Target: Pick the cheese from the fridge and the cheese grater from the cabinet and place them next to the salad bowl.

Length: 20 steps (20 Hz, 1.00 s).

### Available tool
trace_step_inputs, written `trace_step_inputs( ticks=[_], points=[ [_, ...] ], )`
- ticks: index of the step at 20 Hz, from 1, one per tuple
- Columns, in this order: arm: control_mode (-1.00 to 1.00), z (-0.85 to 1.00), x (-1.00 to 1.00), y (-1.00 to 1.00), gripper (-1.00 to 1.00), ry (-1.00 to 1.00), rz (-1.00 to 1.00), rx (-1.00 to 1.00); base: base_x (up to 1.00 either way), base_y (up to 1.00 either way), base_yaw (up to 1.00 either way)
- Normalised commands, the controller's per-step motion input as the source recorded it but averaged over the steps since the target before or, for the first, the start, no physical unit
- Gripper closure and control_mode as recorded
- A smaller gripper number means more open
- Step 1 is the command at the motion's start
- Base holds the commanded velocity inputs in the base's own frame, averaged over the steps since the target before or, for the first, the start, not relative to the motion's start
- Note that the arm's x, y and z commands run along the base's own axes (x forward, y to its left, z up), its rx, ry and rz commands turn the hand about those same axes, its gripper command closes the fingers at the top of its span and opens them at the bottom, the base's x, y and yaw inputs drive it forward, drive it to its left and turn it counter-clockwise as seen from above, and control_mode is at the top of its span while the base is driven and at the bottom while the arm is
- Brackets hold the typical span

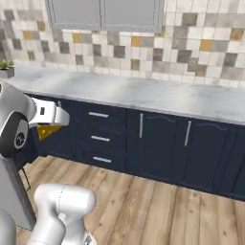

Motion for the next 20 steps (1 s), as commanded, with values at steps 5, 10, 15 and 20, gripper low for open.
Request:
trace_step_inputs(
  ticks=[5, 10, 15, 20],
  points=[
    [1.0, 0.0, 0.0, 0.0, 1.0, 0.0, 0.0, 0.0, -0.01, 0.11, -0.94],
    [1.0, 0.0, 0.0, 0.0, 1.0, 0.0, 0.0, 0.0, 0.0, 0.16, -0.89],
    [1.0, 0.0, 0.0, 0.0, 1.0, 0.0, 0.0, 0.0, 0.03, 0.25, -0.8],
    [1.0, 0.0, 0.0, 0.0, 1.0, 0.0, 0.0, 0.0, 0.15, 0.36, -0.69]
  ],
)
